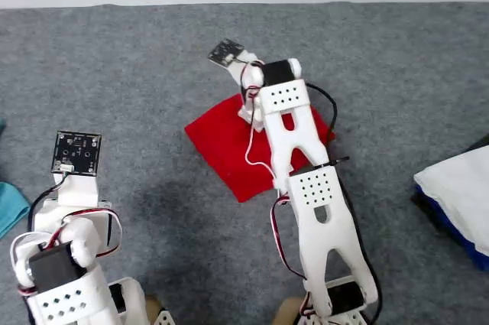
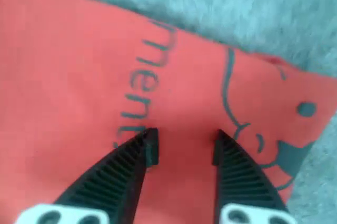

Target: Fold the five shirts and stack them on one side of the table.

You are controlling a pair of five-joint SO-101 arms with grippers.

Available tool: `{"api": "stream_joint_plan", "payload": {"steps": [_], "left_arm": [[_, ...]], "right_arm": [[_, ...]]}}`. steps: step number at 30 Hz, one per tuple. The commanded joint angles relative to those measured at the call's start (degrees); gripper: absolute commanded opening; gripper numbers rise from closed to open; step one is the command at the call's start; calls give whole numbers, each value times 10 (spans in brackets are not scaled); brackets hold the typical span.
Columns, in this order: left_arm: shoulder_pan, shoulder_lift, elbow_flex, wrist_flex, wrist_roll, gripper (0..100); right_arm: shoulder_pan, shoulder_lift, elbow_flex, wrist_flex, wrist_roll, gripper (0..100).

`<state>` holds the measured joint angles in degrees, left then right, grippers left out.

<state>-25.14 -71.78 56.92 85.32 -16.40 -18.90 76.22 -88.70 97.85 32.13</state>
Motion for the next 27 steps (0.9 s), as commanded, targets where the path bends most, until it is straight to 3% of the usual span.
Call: {"api": "stream_joint_plan", "payload": {"steps": [1, 27], "left_arm": [[2, -4, -5, -4, -5, 5], [2, -4, -5, -4, -5, 5]], "right_arm": [[16, -1, -33, -17, 36, 154], [58, -4, -42, -44, 53, 158]]}}
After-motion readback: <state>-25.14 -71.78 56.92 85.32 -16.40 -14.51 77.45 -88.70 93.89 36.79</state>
